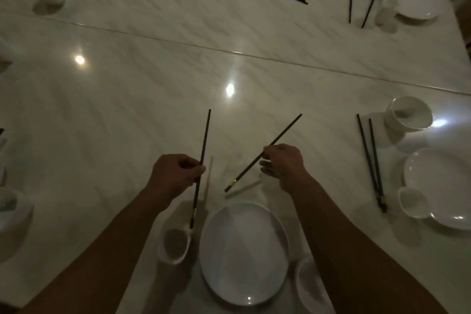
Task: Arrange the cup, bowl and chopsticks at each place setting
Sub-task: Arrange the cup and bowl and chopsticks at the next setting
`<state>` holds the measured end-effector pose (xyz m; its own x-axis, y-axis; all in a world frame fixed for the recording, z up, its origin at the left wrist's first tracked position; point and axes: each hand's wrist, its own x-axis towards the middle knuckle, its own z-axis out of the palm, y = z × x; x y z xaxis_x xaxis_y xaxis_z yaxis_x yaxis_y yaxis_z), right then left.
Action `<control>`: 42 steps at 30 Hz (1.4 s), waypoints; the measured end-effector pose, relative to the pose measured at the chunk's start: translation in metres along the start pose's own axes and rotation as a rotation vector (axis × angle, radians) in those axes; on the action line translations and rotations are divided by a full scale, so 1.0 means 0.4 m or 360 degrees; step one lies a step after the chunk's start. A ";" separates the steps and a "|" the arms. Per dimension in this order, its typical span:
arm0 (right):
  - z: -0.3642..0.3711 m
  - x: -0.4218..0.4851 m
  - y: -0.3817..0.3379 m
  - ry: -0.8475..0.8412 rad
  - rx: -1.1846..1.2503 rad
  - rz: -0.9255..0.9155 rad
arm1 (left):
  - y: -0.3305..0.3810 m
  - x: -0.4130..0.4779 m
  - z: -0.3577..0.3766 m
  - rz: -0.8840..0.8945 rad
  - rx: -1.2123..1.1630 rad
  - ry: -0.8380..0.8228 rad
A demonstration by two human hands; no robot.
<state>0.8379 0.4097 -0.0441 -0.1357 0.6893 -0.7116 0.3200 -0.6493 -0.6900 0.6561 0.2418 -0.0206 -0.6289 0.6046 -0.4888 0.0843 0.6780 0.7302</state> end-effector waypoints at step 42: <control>-0.042 -0.298 0.407 0.0220 -0.0704 -0.0223 | -0.102 -0.242 -0.029 0.0268 0.0002 -0.0249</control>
<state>0.9220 0.2273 -0.0692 -0.0898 0.8159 -0.5712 0.6796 -0.3690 -0.6340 0.7047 0.1508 0.0024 -0.4786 0.7666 -0.4281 0.1789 0.5624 0.8073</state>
